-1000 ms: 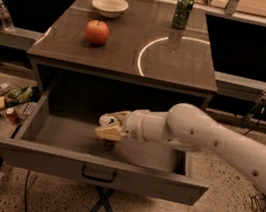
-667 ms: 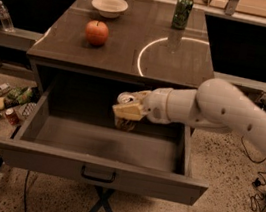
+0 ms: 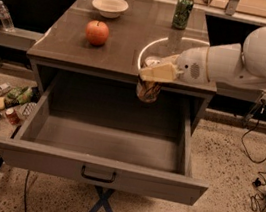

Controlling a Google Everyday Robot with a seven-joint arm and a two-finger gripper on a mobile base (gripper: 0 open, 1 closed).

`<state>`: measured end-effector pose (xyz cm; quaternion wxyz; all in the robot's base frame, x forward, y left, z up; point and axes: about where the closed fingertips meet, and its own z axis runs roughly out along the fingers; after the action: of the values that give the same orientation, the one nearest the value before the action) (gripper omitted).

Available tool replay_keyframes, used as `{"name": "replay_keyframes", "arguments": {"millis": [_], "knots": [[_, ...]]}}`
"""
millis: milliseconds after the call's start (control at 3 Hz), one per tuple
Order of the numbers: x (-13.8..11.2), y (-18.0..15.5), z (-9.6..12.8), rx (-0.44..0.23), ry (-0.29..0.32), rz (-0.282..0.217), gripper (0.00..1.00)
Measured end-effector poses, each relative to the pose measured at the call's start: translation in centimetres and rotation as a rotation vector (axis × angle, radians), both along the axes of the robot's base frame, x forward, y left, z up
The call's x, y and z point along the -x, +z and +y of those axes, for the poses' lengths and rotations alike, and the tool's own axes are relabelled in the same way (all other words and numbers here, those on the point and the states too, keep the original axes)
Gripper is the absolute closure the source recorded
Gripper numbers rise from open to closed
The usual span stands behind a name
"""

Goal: Pick orange can from top drawer and place on counter

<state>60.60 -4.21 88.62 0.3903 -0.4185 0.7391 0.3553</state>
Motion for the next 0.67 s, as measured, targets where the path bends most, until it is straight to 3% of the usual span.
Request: {"name": "replay_keyframes", "arguments": {"millis": [333,667], "knots": [[-4.5,3.8,-1.8,-0.027,0.009,-0.014,1.0],[-8.7,5.5,-2.7,-0.044,-0.02,-0.049,1.0]]}}
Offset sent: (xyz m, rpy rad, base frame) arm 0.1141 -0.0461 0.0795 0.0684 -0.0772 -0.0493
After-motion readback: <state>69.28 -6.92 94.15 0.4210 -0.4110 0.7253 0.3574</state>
